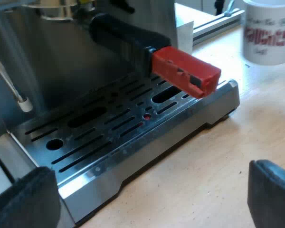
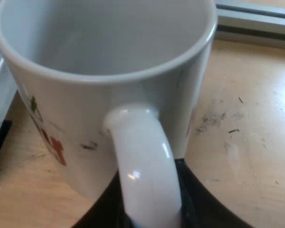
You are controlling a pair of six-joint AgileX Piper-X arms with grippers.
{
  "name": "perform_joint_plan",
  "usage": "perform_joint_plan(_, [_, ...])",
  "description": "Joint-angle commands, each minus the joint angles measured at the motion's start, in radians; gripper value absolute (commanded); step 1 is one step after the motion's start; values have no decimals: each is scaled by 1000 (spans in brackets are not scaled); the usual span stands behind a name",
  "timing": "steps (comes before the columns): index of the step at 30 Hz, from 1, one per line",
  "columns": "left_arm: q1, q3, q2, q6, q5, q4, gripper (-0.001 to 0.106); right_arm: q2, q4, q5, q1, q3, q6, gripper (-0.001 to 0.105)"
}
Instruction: Place mug into machine
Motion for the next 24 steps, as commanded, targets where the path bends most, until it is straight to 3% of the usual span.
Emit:
perform_joint_plan(1, [-3, 2, 21, -2, -20, -13, 81, -126, 124, -8, 29, -46, -8, 0])
perform_joint_plan(6, [-3, 38, 48, -2, -21, -43, 81, -284, 311, -6, 141, -97, 6, 0])
perform_joint_plan(10, [-3, 69, 69, -2, -24, -136, 81, -327, 358, 14, 272, -101, 90, 0])
perform_joint_plan(15, [-3, 122, 76, -2, -74, -230, 81, -322, 354, 145, 454, -101, 152, 0])
perform_joint_plan(18, [-3, 138, 76, -7, -173, -292, 81, -291, 335, 250, 559, -101, 204, 0])
perform_joint_plan(24, [-3, 138, 76, -25, -177, -297, 81, -157, 206, 370, 720, -101, 209, 0])
